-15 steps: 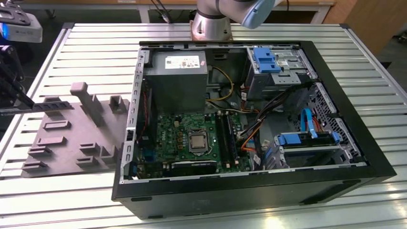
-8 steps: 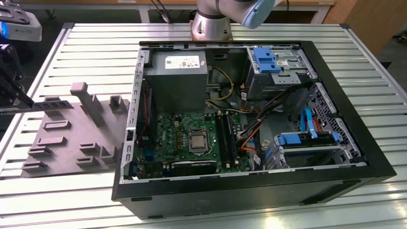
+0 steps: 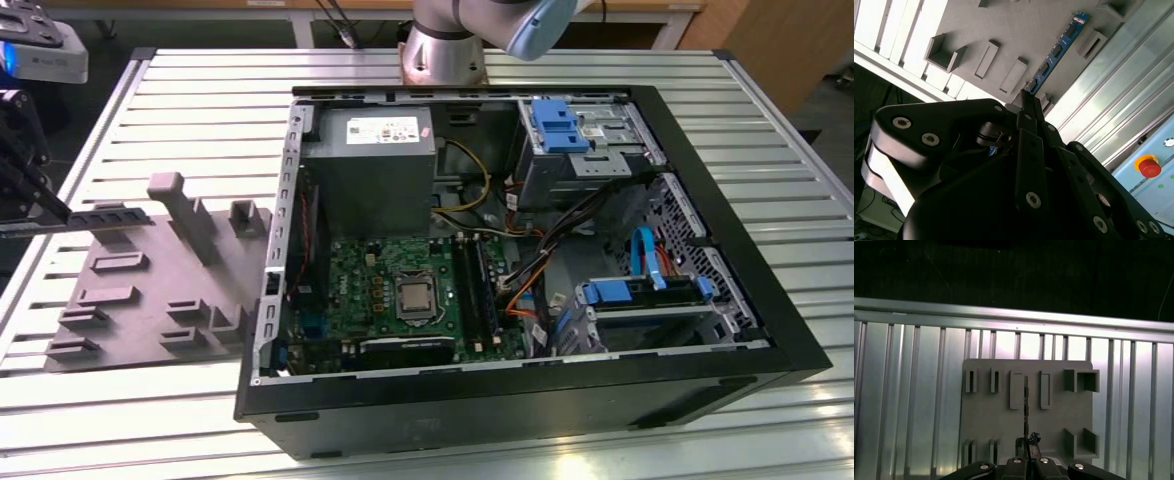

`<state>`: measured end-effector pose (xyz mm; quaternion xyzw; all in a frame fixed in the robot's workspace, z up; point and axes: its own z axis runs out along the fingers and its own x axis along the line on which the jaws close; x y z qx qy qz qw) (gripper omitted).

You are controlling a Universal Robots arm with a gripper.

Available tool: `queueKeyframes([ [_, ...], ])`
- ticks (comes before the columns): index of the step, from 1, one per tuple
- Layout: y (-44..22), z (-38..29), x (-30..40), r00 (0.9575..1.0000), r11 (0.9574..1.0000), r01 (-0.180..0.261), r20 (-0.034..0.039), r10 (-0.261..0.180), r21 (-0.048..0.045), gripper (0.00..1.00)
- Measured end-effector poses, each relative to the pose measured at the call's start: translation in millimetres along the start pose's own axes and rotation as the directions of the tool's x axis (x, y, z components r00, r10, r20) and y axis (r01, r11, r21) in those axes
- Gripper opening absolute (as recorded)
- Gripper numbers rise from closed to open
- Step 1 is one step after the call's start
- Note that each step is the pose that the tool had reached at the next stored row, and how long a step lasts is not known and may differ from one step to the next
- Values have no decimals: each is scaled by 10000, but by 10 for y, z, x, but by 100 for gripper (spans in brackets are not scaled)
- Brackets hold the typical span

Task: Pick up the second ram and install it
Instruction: 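Pick up the second ram and move it above second insertion slot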

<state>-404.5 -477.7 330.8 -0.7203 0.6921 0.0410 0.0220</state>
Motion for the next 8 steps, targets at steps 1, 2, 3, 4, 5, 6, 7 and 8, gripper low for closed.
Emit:
queueKeyframes([
  [1,0,0,-2,10000,10000,0,0,0,1,12],
  [2,0,0,-4,10000,10000,0,0,0,0,12],
  [3,0,0,-6,10000,10000,1,0,-1,0,12],
  [4,0,0,-8,10000,10000,1,0,-1,0,12],
  [5,0,0,-10,10000,10000,0,0,0,1,12],
  [6,-1,-1,-12,10000,10000,1,0,-1,0,12],
  [7,-1,-1,-14,10000,10000,0,0,0,0,12],
  [8,-1,-1,-17,10000,10000,0,0,0,0,12],
])
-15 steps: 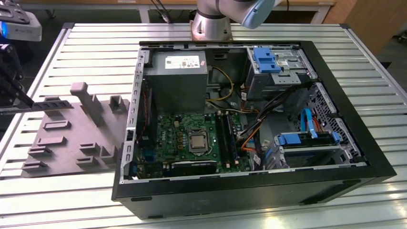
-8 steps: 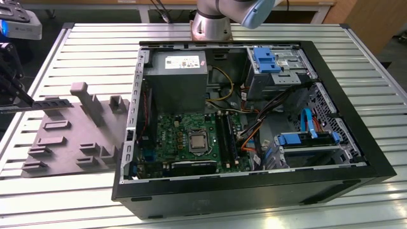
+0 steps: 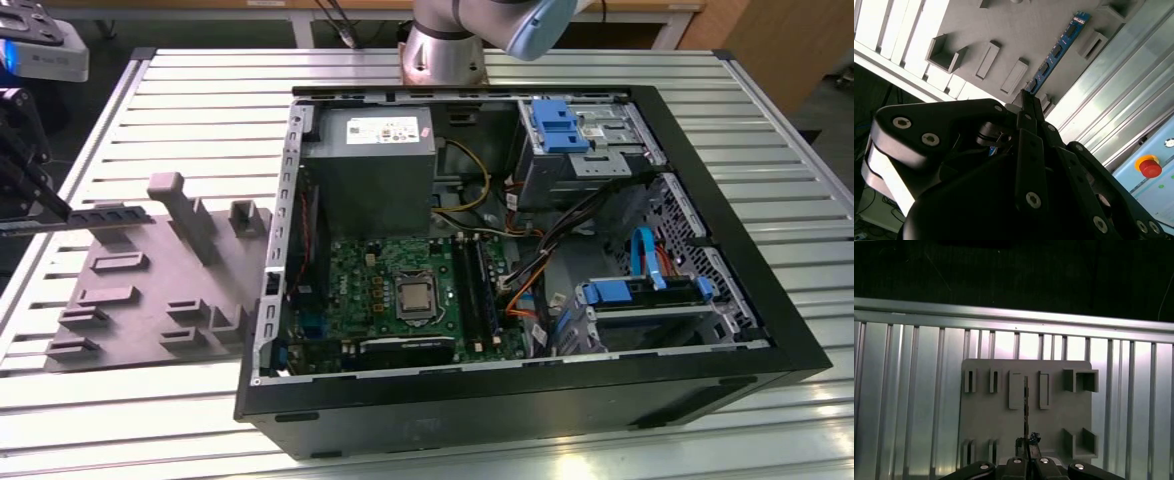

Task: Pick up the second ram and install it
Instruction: 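Pick up the second ram and move it above second insertion slot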

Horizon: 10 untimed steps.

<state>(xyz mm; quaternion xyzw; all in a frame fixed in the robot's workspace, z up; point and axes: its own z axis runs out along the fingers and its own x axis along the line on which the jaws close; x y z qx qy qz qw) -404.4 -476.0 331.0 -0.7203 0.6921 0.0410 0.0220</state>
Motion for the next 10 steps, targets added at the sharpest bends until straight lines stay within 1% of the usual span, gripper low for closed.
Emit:
queueKeyframes([
  [10,-1,-9,-26,10000,10000,0,0,0,0,12],
])
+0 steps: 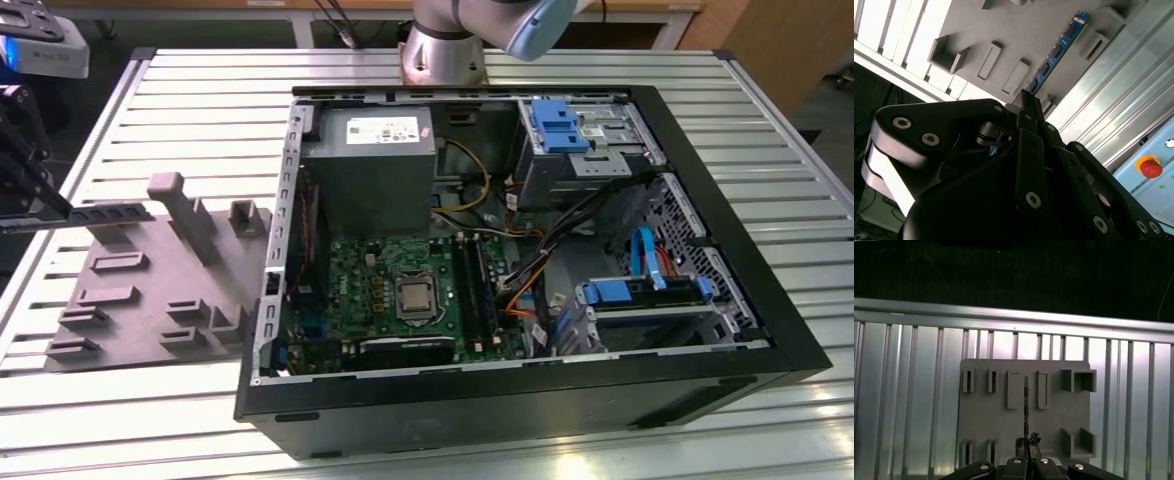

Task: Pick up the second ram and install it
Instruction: 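Pick up the second ram and move it above second insertion slot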

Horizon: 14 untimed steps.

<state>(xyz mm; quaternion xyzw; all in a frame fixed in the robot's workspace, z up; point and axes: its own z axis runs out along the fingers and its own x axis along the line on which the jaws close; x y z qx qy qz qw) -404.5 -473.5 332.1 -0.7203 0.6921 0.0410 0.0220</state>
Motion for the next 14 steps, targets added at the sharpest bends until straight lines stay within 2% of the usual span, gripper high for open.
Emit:
queueKeyframes([
  [14,0,-37,-28,10000,10000,1,0,-1,-1,12],
])
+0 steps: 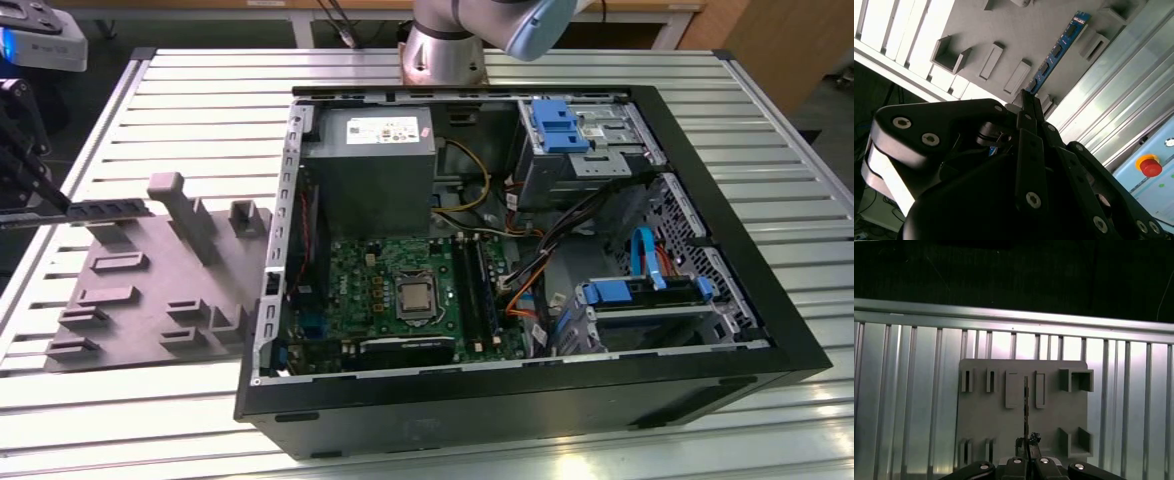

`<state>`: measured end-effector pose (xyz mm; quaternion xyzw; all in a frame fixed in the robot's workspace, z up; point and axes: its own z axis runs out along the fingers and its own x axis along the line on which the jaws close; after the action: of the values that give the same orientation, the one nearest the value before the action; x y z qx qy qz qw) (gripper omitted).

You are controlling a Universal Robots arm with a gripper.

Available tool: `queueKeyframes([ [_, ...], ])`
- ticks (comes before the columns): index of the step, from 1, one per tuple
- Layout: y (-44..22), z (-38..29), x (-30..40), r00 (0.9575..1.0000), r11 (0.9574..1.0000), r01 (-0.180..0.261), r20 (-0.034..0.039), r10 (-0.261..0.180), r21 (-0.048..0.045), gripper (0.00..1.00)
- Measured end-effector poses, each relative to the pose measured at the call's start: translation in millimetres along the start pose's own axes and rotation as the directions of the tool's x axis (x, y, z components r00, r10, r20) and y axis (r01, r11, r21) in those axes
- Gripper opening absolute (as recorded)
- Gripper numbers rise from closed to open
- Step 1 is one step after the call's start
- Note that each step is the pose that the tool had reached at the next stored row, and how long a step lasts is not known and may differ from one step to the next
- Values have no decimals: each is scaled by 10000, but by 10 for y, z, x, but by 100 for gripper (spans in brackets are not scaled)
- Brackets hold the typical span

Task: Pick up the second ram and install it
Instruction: 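Pick up the second ram and move it above second insertion slot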

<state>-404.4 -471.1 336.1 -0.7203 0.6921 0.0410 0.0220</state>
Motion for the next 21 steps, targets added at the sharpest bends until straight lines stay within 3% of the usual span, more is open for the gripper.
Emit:
queueKeyframes([
  [12,2,-93,-24,10000,10000,1,1,-1,3,12],
  [21,5,-207,-44,10000,10000,2,0,-2,12,12],
])
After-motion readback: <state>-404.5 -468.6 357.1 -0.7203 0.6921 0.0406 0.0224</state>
